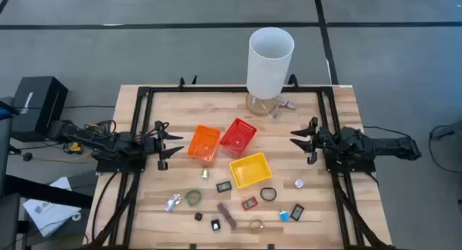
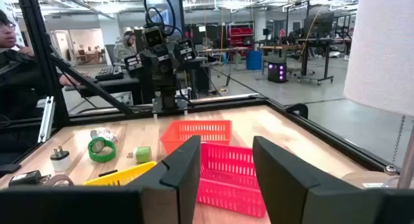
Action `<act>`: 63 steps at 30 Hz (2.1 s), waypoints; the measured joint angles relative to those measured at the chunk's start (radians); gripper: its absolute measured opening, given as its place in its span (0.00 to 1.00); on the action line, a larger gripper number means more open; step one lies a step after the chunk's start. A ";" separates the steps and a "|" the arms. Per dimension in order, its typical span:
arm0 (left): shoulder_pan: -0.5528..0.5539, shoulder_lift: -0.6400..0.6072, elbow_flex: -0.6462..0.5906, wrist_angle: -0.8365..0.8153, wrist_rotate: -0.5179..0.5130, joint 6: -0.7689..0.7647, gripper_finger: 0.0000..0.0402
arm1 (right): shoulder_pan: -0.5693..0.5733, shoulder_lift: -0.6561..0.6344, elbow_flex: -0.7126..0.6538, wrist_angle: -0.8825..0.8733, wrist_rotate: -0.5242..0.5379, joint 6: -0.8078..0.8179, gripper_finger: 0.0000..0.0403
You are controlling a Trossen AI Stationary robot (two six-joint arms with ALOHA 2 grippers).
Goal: Pick & Place Office items
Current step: Put the green charger adapter into the orange bin
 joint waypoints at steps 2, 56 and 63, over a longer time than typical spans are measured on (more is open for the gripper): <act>0.000 0.000 0.000 0.000 0.001 -0.036 0.36 | 0.000 0.000 0.000 0.000 0.000 0.000 0.33; -0.122 0.851 0.726 -0.742 0.210 -0.642 0.36 | 0.007 0.000 0.000 0.000 0.000 0.000 0.33; -0.206 0.976 0.726 -0.771 0.249 -0.664 0.36 | 0.007 0.000 0.000 0.000 0.000 0.000 0.33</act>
